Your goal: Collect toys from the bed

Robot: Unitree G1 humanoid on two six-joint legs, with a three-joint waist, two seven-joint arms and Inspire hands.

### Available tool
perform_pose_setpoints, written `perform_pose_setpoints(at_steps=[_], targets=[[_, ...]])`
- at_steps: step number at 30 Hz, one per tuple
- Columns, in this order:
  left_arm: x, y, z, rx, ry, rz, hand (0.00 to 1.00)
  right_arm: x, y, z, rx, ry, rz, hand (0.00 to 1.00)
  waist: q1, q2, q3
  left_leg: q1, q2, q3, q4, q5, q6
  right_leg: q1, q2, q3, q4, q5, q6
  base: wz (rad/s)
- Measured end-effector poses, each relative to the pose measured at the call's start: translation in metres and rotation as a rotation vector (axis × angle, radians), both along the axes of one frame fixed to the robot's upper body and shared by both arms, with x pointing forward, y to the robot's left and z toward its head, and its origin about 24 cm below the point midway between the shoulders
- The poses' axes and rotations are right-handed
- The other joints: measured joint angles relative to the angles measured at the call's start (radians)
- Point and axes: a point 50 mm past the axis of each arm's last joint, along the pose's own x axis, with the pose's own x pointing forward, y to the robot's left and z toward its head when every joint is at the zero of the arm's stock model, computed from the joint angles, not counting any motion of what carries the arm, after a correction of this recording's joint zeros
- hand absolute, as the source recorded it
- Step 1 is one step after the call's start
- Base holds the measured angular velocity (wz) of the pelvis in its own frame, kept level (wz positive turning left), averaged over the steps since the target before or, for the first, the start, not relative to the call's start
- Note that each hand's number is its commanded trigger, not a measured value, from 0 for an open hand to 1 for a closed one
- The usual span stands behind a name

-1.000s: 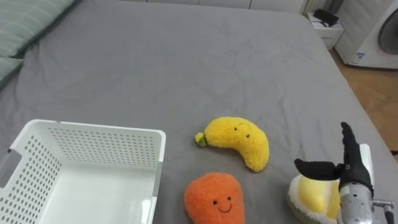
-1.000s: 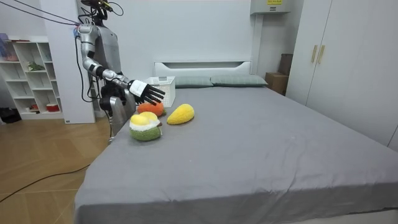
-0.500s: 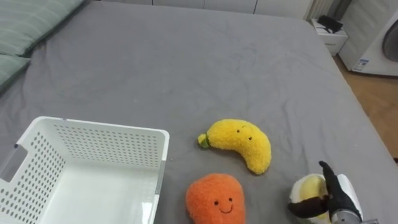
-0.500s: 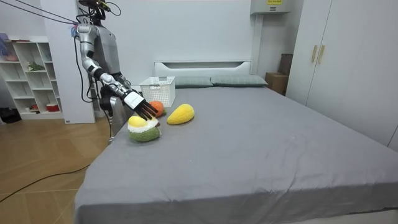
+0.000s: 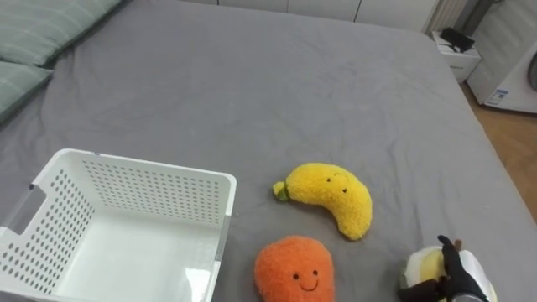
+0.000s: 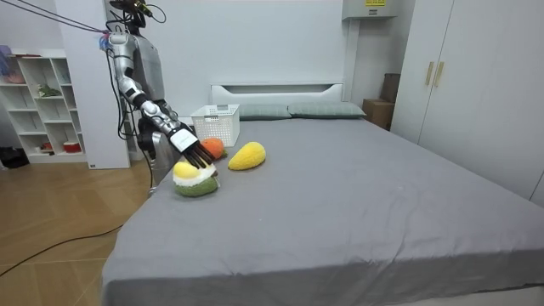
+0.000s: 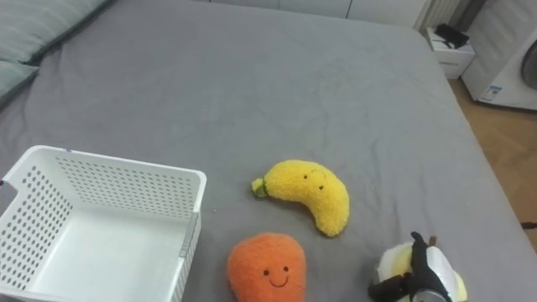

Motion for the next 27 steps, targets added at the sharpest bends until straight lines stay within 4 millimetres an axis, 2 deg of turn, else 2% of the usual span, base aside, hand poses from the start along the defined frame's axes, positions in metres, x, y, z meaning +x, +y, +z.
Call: perform_pose_setpoints(at_steps=[7,8,10,27], targets=[[0.003,0.000,0.000,-0.003,-0.004,-0.002,0.00,-0.013,-0.003,-0.008,-0.039,0.042,-0.036,0.00,0.016,0.005,0.0018,0.010,0.001,0.000,-0.003,0.000,0.000,0.005,0.000,-0.001,0.002,0.000,0.000,0.00],[0.003,0.000,0.000,-0.004,-0.004,-0.003,0.00,-0.014,-0.003,-0.009,-0.041,0.047,-0.038,0.04,0.019,0.006,0.0018,0.011,0.001,0.000,-0.003,0.000,0.000,0.009,0.000,-0.001,0.002,0.000,0.000,0.00],[0.003,0.000,0.000,-0.004,-0.003,-0.003,0.00,-0.015,-0.003,-0.009,-0.046,0.049,-0.033,1.00,0.020,0.006,0.0018,0.012,0.001,-0.001,-0.003,0.000,0.000,0.013,0.000,-0.003,0.002,0.000,0.000,0.00],[0.001,0.000,-0.001,-0.017,0.024,-0.022,0.00,-0.021,-0.010,-0.008,-0.201,0.090,0.054,1.00,0.023,0.021,0.0003,0.014,0.001,-0.001,0.000,0.000,0.000,0.013,0.000,-0.002,0.010,0.000,0.000,0.00]])
